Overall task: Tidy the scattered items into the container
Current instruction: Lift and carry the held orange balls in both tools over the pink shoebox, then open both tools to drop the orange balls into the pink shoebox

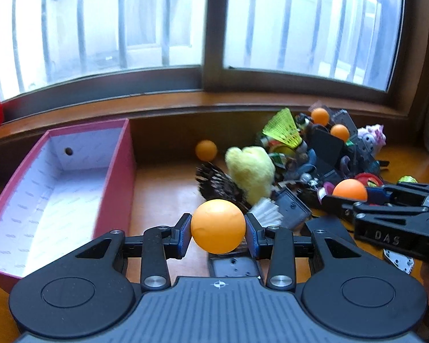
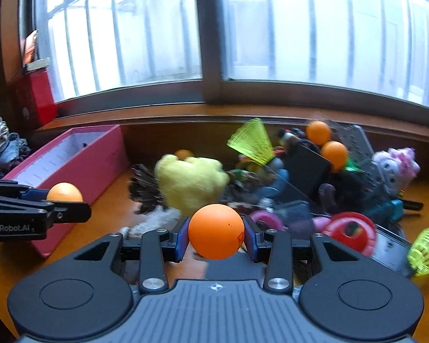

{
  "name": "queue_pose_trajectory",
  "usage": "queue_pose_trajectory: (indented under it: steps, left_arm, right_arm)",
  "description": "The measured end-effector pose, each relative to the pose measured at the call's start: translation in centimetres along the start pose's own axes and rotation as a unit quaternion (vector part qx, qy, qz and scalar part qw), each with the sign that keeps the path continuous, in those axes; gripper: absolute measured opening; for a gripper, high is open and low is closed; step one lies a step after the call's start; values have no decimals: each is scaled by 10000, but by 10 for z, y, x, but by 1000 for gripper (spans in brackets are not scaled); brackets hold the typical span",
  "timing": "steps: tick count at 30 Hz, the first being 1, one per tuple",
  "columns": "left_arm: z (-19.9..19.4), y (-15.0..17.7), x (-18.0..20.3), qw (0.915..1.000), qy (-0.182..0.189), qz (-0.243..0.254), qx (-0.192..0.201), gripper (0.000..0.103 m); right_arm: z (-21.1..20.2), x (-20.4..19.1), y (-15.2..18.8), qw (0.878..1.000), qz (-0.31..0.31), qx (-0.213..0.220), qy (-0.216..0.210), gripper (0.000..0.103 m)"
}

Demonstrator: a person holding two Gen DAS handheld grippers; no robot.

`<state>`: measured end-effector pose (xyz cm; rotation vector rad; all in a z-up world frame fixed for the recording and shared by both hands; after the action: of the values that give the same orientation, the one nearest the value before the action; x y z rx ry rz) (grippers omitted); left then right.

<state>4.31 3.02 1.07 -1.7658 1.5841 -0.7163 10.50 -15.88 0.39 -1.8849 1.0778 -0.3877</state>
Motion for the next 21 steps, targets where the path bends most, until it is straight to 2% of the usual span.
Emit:
queue_pose_trajectory:
  steps: [16, 21]
  left_arm:
    - [-30, -16, -77, 9973, -457, -389, 424, 40]
    - [-31, -13, -103, 9956, -638, -531, 433, 40]
  right_arm:
    - [37, -76, -34, 9973, -430, 122, -576, 42]
    - [53, -104, -49, 9946, -646, 187, -788, 42]
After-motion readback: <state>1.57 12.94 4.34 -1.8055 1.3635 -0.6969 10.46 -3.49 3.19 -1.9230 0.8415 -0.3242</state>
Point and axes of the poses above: each gripper's, at about its wrist camera, not at the fingertips, and z roughly the way its jaws point, x to its right, y to its underside, the point moved 4 cm from there along z, roughly the way its jaws point, and after that the axes turned 6 degrees about -y, right-handed, at the moved point
